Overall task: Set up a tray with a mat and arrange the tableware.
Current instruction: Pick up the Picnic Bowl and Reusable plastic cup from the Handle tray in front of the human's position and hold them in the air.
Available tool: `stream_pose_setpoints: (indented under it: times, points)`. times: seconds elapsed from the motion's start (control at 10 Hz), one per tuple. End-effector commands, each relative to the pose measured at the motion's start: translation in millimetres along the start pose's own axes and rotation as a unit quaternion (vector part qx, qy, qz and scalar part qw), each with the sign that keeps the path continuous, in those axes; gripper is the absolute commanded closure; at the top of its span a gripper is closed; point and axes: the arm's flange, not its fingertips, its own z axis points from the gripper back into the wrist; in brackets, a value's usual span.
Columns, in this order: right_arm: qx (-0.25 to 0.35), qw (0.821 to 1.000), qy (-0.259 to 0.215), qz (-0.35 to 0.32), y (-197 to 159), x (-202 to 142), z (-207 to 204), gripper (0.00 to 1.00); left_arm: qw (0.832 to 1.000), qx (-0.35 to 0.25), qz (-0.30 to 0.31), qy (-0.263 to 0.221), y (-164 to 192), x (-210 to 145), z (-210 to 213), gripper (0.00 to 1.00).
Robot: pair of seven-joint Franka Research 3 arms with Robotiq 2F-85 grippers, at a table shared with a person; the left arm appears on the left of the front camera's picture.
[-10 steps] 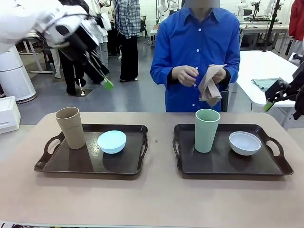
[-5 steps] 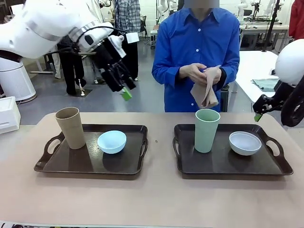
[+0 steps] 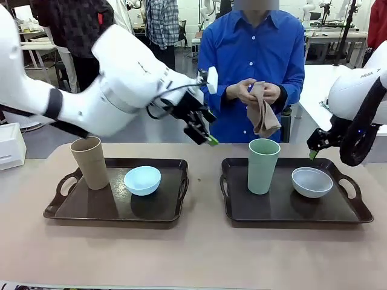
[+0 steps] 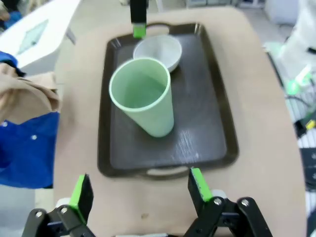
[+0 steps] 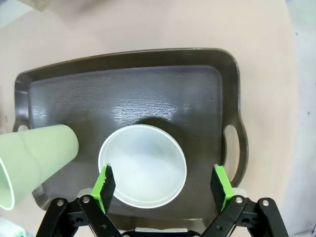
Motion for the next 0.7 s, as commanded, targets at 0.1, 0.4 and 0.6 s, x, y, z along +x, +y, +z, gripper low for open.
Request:
stream_pose_setpoints:
  times: [0.1, 0.4, 0.6]
  points:
    - [-0.005, 1.000, 0.002, 0.005, 0, -2, -1, 0.00, 1.000, -0.008, -0.012, 0.017, 5, -1, 18, 0.00]
    - [-0.005, 1.000, 0.002, 0.005, 0, -2, -1, 0.00, 1.000, -0.008, -0.012, 0.017, 5, -1, 18, 0.00]
    - [-0.004, 1.000, 0.019, 0.004, 1, 4, -11, 0.00, 0.999, -0.006, 0.032, -0.029, 7, -4, 7, 0.00]
